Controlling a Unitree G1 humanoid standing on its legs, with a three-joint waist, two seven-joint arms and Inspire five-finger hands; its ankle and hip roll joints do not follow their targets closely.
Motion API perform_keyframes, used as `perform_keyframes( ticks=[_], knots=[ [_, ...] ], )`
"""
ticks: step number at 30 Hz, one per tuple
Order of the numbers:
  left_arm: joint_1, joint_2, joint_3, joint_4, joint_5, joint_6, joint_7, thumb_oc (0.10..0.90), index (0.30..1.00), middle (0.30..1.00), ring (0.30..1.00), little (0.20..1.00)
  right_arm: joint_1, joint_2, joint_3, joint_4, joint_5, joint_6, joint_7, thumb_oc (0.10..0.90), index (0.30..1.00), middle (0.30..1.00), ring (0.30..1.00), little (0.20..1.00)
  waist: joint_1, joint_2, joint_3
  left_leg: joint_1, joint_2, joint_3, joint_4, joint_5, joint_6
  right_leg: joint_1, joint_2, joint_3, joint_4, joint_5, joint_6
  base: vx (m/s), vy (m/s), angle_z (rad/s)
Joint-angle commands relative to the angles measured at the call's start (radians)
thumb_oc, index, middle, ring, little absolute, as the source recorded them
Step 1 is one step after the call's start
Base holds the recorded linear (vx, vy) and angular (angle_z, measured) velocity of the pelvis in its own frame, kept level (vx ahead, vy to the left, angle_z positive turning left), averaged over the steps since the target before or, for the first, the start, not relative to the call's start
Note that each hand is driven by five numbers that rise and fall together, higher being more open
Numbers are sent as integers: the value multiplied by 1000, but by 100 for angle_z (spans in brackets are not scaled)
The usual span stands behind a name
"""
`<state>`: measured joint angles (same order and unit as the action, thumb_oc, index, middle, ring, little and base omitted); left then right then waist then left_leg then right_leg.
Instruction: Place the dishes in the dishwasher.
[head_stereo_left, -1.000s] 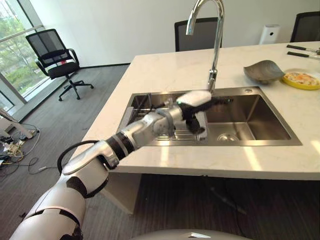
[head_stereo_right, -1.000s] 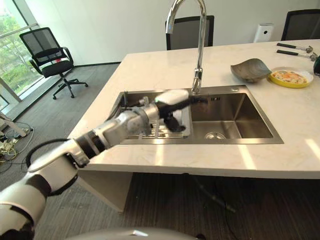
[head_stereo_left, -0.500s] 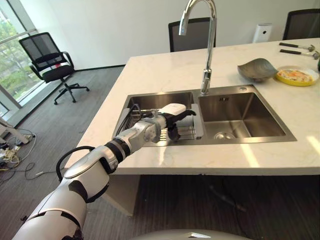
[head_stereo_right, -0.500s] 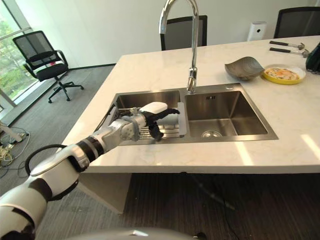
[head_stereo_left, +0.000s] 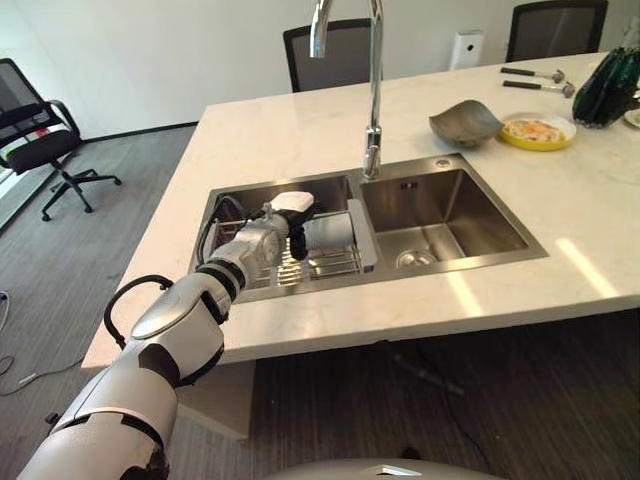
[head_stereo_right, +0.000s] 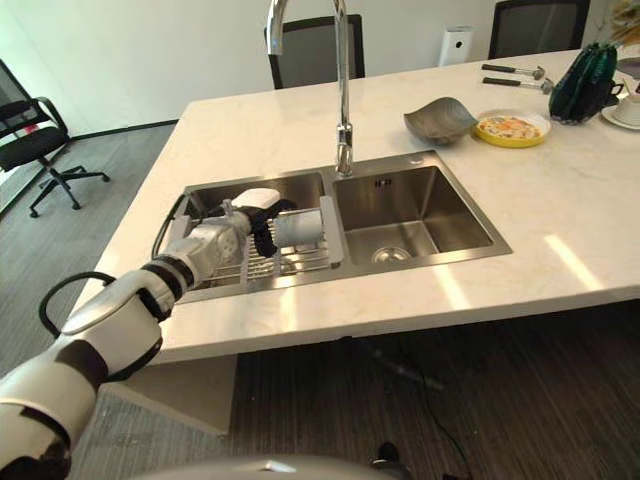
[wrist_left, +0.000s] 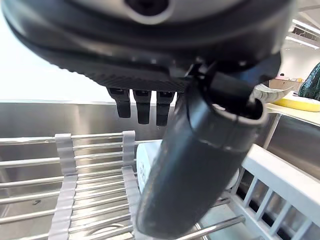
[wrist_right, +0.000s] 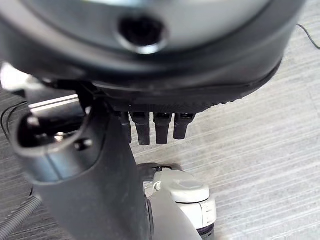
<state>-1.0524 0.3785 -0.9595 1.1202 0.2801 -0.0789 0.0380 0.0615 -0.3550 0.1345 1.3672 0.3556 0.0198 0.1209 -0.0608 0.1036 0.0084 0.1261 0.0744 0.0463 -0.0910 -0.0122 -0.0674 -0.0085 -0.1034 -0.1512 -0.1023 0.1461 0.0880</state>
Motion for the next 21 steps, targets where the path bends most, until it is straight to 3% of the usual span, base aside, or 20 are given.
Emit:
perform_keyframes(
  ticks=[1,6,15,21],
  knots=[
    [-284,24,103,132,-32,-3,96,800,900,900,900,900,-34,-20,55,17,13,-19,8,800,900,900,900,900,7,-28,5,6,-41,-20,4,-35,4,48,-54,-28,15,-45,95,23,30,-18],
    [-258,14,96,121,-25,-7,88,800,900,900,900,900,-28,-18,57,19,13,-18,8,800,900,900,900,900,5,-26,5,15,-44,-13,4,-41,8,50,-55,-20,15,-45,94,12,12,-9],
    [-43,-102,119,49,-38,-10,46,800,900,900,900,900,-12,-17,34,39,17,-17,-4,800,900,900,900,900,13,-28,3,30,-47,-17,4,-48,13,70,-57,-30,15,-54,90,0,0,0],
    [19,-132,128,43,-35,-7,43,800,900,900,900,900,-15,-20,23,49,23,-14,-10,800,900,900,900,900,16,-28,5,31,-46,-21,4,-48,13,74,-55,-34,15,-57,87,0,0,0]
  ],
)
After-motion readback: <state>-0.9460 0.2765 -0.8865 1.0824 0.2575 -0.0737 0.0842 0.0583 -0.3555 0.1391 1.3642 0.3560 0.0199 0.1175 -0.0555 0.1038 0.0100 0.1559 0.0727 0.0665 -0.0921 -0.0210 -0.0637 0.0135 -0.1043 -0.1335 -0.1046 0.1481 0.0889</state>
